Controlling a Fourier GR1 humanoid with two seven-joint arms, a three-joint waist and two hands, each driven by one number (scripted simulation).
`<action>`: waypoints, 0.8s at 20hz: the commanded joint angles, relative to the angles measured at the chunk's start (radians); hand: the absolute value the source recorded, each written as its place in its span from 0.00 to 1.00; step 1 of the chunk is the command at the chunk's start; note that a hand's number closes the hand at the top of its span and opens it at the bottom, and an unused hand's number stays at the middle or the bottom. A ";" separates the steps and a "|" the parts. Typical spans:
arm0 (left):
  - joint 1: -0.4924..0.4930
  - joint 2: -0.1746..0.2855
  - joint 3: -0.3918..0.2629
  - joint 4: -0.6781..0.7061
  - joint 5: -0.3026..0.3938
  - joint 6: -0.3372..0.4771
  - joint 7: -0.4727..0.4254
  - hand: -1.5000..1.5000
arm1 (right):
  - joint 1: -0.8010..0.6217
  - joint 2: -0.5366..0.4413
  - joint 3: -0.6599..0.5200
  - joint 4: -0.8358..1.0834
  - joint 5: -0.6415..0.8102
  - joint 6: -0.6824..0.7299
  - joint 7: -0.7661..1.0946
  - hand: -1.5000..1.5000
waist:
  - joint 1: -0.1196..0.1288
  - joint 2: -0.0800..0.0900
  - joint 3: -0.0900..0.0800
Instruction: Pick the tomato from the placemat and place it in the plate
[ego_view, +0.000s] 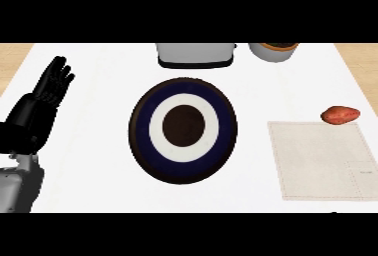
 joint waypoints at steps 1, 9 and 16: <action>-0.005 0.010 -0.003 -0.008 -0.005 -0.016 0.010 0.50 | 0.025 0.003 0.099 -0.178 0.009 -0.011 -0.048 1.00 | 0.012 0.002 0.001; -0.123 -0.020 -0.005 0.026 -0.014 0.003 0.069 0.50 | -0.201 0.214 0.254 -0.248 0.268 0.300 0.121 1.00 | 0.029 0.011 0.000; -0.042 -0.010 0.009 -0.026 0.000 -0.042 0.056 0.50 | -0.586 0.378 0.287 -0.058 0.279 0.430 0.340 1.00 | 0.043 0.009 0.001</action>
